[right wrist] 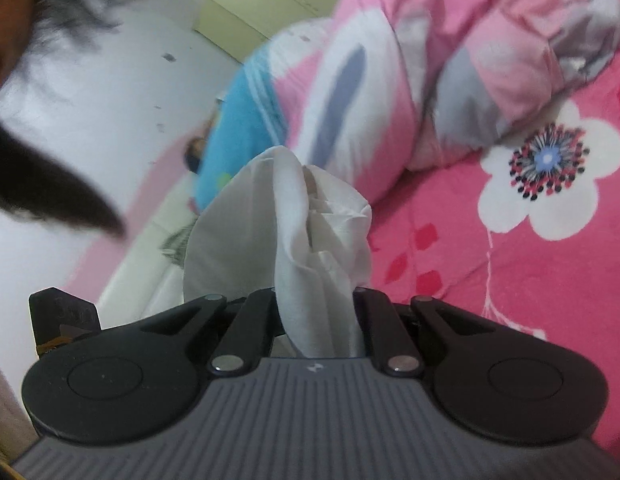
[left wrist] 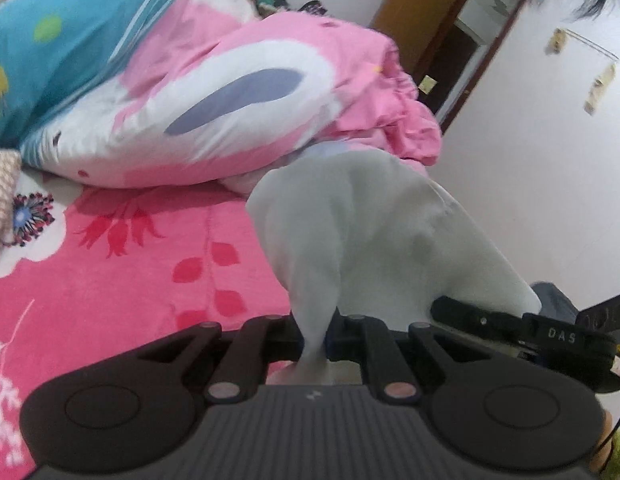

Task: Fold clothes
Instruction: 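Pinch the folded shirt with both grippers and lift it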

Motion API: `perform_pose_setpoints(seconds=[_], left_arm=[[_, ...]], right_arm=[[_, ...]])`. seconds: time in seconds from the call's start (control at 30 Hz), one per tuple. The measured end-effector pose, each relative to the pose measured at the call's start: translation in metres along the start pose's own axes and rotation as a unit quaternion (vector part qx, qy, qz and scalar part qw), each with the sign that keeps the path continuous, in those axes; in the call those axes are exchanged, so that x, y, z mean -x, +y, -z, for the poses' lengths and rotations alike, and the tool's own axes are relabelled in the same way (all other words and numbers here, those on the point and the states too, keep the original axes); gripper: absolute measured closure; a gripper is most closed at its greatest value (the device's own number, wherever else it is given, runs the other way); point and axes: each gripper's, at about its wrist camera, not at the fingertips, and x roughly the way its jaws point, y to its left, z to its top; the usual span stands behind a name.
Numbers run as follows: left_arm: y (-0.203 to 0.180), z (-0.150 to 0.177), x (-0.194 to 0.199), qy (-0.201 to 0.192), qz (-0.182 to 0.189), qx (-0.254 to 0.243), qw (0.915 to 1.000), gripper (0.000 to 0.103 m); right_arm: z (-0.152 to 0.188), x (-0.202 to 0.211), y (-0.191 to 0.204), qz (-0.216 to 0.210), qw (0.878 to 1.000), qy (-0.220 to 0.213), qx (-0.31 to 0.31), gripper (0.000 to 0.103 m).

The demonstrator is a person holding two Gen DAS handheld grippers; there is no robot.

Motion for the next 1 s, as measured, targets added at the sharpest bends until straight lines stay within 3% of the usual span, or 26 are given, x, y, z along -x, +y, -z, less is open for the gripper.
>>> perform_pose_setpoints(seconds=[0.13, 0.27, 0.4, 0.5, 0.7, 0.83, 1.0], left_arm=[[-0.068, 0.022, 0.032, 0.011, 0.011, 0.021, 0.9996, 0.094], [-0.13, 0.041, 0.054, 0.024, 0.044, 0.045, 0.9977, 0.094], [-0.171, 0.06, 0.038, 0.046, 0.089, 0.072, 0.9924, 0.094], [-0.191, 0.076, 0.011, 0.061, 0.115, 0.083, 0.9881, 0.094], [-0.204, 0.095, -0.092, 0.071, 0.13, 0.066, 0.9868, 0.094], [-0.195, 0.1, -0.157, 0.087, 0.116, 0.062, 0.9875, 0.094], [-0.195, 0.091, -0.169, 0.089, 0.115, 0.056, 0.9877, 0.094]], right_arm=[[-0.006, 0.08, 0.014, -0.029, 1.0, -0.003, 0.006, 0.098], [-0.024, 0.156, 0.014, -0.014, 1.0, 0.002, 0.011, 0.098], [-0.043, 0.224, 0.008, 0.016, 1.0, 0.008, 0.016, 0.098], [-0.06, 0.251, -0.013, 0.051, 0.998, 0.015, 0.024, 0.098], [-0.094, 0.247, -0.103, 0.085, 0.995, 0.036, 0.042, 0.098], [-0.111, 0.222, -0.179, 0.087, 0.995, 0.048, 0.005, 0.098], [-0.121, 0.208, -0.213, 0.087, 0.995, 0.055, -0.014, 0.098]])
